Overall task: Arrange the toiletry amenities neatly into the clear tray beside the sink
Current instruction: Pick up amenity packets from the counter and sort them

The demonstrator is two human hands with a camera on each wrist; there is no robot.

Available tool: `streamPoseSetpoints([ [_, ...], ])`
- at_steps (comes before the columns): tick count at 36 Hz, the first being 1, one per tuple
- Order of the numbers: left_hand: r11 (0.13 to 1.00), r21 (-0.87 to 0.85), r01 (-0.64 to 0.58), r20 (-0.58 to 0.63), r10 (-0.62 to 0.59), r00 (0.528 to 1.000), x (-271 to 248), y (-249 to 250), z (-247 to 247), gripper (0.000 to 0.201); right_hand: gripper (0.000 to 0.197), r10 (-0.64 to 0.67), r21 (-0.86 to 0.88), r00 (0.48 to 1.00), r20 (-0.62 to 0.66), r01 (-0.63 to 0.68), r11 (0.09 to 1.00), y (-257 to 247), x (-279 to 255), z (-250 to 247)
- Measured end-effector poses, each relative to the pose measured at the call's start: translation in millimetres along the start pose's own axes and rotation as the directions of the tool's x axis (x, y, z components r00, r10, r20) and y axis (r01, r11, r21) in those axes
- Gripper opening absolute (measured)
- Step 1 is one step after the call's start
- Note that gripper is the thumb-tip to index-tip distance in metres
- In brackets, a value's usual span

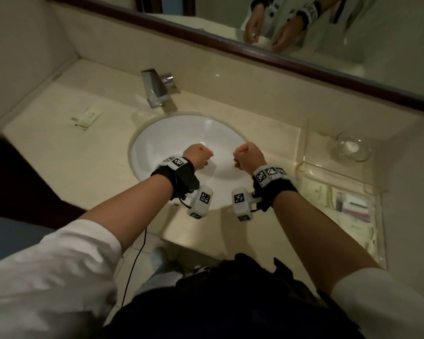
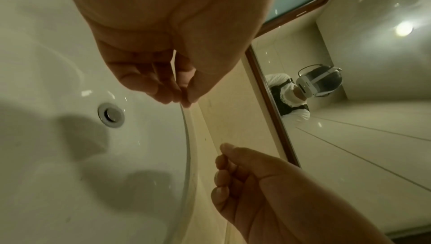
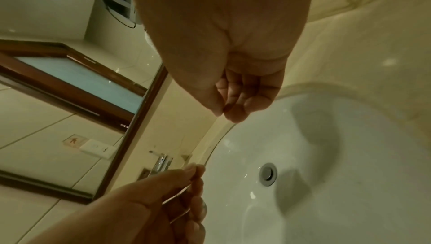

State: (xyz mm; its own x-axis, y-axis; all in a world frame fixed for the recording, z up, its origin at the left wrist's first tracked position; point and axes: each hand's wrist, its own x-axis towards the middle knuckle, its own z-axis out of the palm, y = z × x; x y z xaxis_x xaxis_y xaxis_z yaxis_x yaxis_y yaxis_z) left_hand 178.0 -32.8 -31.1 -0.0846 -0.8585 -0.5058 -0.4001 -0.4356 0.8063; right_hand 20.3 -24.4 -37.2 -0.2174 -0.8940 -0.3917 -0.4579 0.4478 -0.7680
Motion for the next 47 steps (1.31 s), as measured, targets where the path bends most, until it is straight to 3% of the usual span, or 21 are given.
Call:
streamPoseSetpoints([
  [6,1.0,-0.002,0.013,-0.037,-0.013,0.999,16,-13,-78,0.009,0.026,-0.055,-0.108,0.986,0.157,0.073,0.991,-56,9,60],
  [12,0.999,-0.019,0.034,-0.094,-0.036,0.995,32,-36,-158,0.019,0.022,-0.035,-0.235,0.936,0.35,0.124,0.964,-104,20,123],
  [20,0.993,-0.003,0.115,-0.179,-0.114,0.977,52,-67,-256,0.021,0.02,-0.033,-0.312,0.898,0.439,0.186,0.932,-160,38,197],
  [24,0.986,-0.004,0.169,-0.223,-0.165,0.961,65,-84,-299,0.033,0.02,-0.045,-0.344,0.886,0.461,0.225,0.912,-186,53,229],
  [29,0.971,-0.014,0.239,-0.315,-0.231,0.921,81,-101,-346,0.024,0.015,-0.045,-0.388,0.889,0.456,0.244,0.889,-212,70,264],
  [32,0.957,-0.037,0.288,-0.369,-0.281,0.886,95,-116,-369,0.031,0.028,-0.041,-0.447,0.89,0.455,0.268,0.853,-222,85,284],
  [35,0.942,-0.042,0.332,-0.413,-0.319,0.853,108,-129,-385,0.037,0.024,-0.031,-0.533,0.897,0.441,0.289,0.795,-226,103,305],
  [38,0.944,-0.025,0.328,-0.432,-0.306,0.848,111,-132,-392,0.031,0.021,-0.034,-0.575,0.914,0.403,0.282,0.768,-234,115,319],
  [42,0.948,0.0,0.317,-0.475,-0.279,0.835,121,-141,-400,0.037,0.044,-0.062,-0.581,0.92,0.388,0.296,0.759,-243,127,336],
  [47,0.944,0.084,0.319,-0.485,-0.241,0.84,133,-153,-401,0.043,0.054,-0.097,-0.577,0.939,0.329,0.282,0.766,-252,136,365],
])
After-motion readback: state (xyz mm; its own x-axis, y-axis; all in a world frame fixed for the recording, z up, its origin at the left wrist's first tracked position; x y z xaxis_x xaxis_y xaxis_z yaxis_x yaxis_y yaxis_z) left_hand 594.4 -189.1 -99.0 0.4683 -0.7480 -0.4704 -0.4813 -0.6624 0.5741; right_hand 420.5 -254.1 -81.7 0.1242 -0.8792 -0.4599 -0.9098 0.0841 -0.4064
